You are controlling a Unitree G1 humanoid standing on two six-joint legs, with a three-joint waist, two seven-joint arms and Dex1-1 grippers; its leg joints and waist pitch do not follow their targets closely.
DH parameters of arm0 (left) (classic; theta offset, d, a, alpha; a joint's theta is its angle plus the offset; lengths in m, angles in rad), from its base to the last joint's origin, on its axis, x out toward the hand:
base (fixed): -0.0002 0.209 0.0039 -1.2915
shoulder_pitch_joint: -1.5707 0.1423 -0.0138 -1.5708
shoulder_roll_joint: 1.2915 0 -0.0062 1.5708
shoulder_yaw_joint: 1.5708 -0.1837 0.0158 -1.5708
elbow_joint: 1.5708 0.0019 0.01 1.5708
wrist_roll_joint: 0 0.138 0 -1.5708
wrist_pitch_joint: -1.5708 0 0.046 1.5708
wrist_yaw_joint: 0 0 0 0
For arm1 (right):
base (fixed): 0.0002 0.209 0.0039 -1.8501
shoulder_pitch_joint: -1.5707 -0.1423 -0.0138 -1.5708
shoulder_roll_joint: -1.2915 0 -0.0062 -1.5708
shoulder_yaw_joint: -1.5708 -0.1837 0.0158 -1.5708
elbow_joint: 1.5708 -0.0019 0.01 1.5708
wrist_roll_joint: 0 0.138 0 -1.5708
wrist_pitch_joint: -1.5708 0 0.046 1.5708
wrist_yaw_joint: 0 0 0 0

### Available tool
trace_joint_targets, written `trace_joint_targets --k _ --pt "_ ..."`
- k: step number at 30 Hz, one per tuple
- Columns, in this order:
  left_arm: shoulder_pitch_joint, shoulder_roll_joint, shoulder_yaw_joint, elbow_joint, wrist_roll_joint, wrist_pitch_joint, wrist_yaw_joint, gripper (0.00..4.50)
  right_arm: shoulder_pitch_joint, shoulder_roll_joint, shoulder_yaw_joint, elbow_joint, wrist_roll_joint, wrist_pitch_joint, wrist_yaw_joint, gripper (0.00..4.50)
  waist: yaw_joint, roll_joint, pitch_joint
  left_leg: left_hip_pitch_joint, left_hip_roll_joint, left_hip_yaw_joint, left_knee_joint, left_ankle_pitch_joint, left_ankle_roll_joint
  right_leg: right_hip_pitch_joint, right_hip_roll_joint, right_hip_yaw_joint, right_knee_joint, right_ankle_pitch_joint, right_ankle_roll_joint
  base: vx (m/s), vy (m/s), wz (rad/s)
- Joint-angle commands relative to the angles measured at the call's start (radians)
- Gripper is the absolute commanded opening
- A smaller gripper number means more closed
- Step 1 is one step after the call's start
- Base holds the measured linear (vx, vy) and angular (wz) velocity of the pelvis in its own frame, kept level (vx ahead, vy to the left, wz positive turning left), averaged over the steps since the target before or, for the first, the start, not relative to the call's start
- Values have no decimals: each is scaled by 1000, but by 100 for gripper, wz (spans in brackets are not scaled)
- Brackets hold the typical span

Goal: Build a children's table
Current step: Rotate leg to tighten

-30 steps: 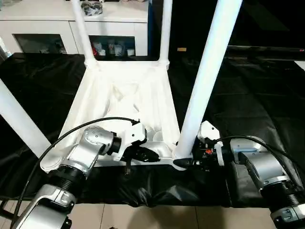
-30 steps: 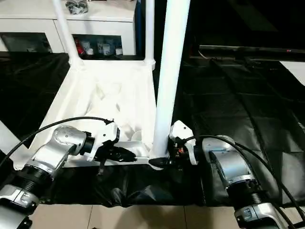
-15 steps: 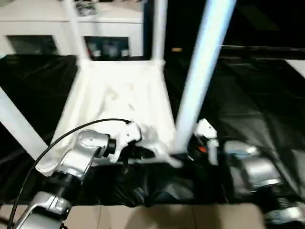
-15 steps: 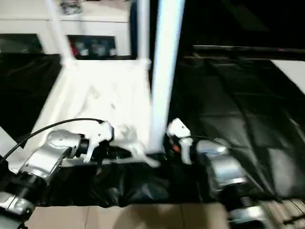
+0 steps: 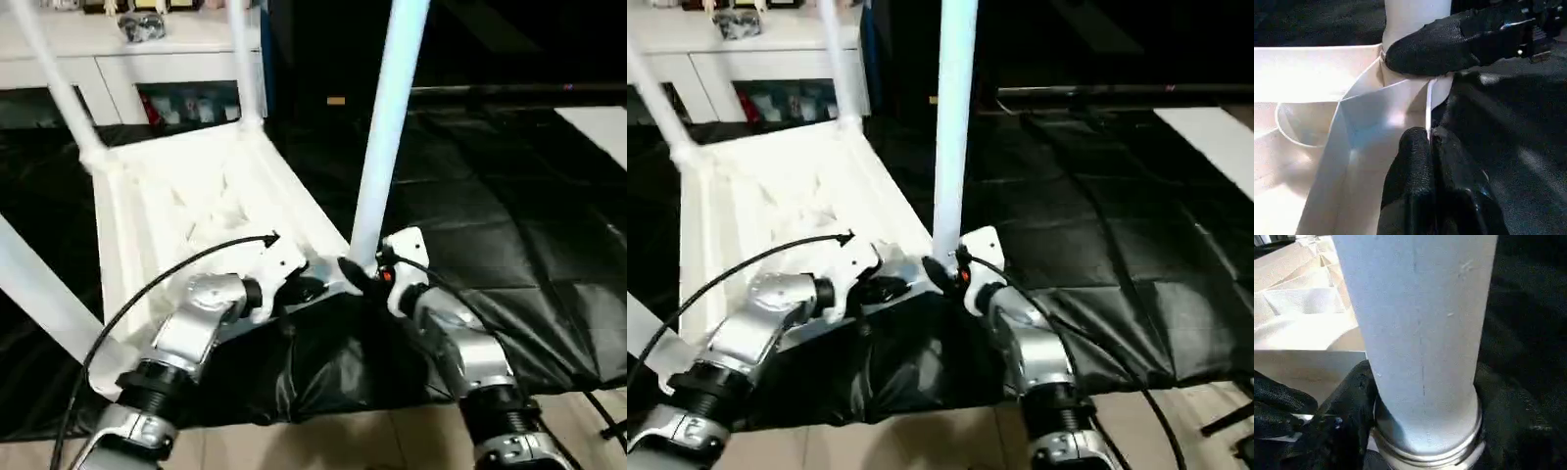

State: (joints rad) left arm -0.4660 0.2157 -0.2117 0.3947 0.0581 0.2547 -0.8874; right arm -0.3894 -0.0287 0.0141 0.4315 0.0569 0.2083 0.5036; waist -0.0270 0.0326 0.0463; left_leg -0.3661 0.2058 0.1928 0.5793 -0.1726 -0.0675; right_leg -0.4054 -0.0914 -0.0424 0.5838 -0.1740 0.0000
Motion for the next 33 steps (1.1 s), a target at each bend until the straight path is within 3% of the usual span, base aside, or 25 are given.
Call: trace_joint_targets --k 1,4,6,7,11,14,20,23,24,25,27,28,30,33 --pt "-23 -67 -56 -36 -16 -31 11 0 16 82 109 -19 43 35 84 351 1 6 -57 11 11 -14 -75 -401 7 33 -28 21 -82 -336 -180 0 0 0" --pt "-22 -56 -56 -30 -17 -49 1 0 28 49 110 -45 44 47 122 380 6 8 -60 9 13 -13 -75 -366 14 37 -27 21 -77 -296 -190 0 0 0" --pt "-16 -42 -54 -31 -21 -60 -15 0 38 1 121 -73 46 51 176 393 7 -6 -60 6 13 -11 -74 -352 23 40 -27 21 -77 -288 -194 0 0 0" --pt "-13 -32 -54 -31 -24 -70 -29 0 44 -29 125 -93 56 60 220 407 10 -8 -60 6 13 -11 -73 -346 27 41 -28 22 -76 -290 -192 0 0 0" --pt "-13 7 -56 -5 -26 -109 -85 0 85 -198 156 -192 107 90 452 407 26 -6 -65 8 16 -3 -64 -273 62 43 -29 27 -68 -201 -217 0 0 0" --pt "-23 24 -58 21 -29 -158 -119 0 101 -272 135 -232 144 110 544 407 44 -10 -67 8 17 0 -60 -219 87 48 -30 27 -62 -154 -230 0 0 0" --pt "-66 48 -66 94 -47 -250 -211 0 129 -385 146 -327 200 166 684 407 67 -11 -63 15 22 4 -61 -230 77 43 -29 27 -66 -215 -215 0 0 0" --pt "-85 53 -66 124 -47 -273 -218 0 139 -394 162 -352 205 169 699 407 64 -15 -61 10 19 2 -62 -248 63 42 -31 26 -70 -268 -198 0 0 0" --pt "-95 56 -65 140 -44 -285 -218 0 144 -395 170 -361 203 166 702 407 63 -26 -62 11 18 3 -61 -253 63 41 -30 26 -73 -286 -190 0 0 0" --pt "-104 59 -63 155 -42 -296 -217 0 147 -395 176 -366 200 166 701 407 64 -21 -62 13 19 2 -62 -254 58 40 -33 28 -71 -304 -184 0 0 0" --pt "-112 66 -57 170 -44 -309 -222 0 140 -390 174 -350 181 146 684 407 63 -24 -62 10 18 1 -61 -249 57 40 -34 27 -73 -319 -175 0 0 0" --pt "-110 71 -54 169 -43 -313 -221 0 133 -385 166 -333 166 124 666 407 61 -34 -62 8 19 1 -61 -247 58 40 -35 27 -73 -327 -169 0 0 0" --pt "-96 86 -49 152 -52 -315 -236 0 113 -383 137 -301 158 107 633 407 61 -28 -62 7 19 -1 -62 -242 56 38 -37 27 -71 -333 -167 0 0 0" --pt "-54 116 -39 103 -80 -313 -276 0 97 -412 79 -295 190 123 625 407 60 -33 -64 7 21 -2 -62 -227 58 42 -37 27 -66 -298 -178 0 0 0"
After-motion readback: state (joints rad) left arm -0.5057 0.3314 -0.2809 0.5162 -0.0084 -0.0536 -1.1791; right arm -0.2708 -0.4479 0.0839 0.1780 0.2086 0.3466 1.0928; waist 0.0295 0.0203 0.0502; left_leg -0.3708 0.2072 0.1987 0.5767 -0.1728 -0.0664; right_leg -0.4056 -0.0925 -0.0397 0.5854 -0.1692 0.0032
